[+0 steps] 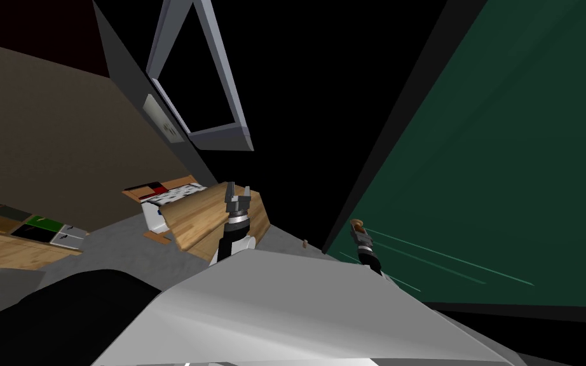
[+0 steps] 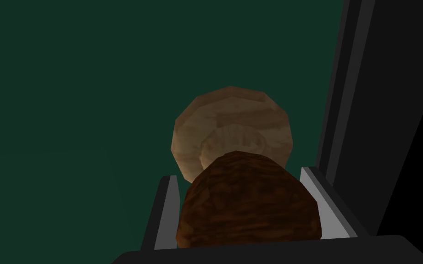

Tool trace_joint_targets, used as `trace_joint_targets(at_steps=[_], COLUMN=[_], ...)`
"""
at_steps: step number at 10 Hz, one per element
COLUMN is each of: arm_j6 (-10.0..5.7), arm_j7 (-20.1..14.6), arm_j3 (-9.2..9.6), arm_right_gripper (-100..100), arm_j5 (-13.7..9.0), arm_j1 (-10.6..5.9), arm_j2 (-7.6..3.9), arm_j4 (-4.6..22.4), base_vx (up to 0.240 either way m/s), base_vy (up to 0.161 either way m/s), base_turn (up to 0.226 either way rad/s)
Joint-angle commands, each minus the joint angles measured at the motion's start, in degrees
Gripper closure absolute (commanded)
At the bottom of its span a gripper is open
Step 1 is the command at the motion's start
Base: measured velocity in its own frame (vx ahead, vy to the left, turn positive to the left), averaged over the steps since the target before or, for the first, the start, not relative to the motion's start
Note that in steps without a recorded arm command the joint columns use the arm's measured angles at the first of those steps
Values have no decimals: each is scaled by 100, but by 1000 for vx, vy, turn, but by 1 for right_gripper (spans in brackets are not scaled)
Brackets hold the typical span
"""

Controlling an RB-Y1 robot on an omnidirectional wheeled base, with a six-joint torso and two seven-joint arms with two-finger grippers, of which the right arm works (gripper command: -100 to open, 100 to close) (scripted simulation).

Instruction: Pull the door open

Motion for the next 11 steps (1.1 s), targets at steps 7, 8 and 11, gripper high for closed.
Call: trace_joint_targets(at_steps=[7,8,11], arm_j6=[2,2,4], arm_j7=[-489,-643,-1103], arm_j3=[60,79,136], arm_right_gripper=[100,100,100], arm_j5=[-53,-72,-127], arm_j1=[-3,-4,-7], arm_j2=[-8,-10,-18], arm_j4=[1,1,-1], base_vx=[-11,-19,-24], base_vy=[-2,-5,-3], base_turn=[4,5,8])
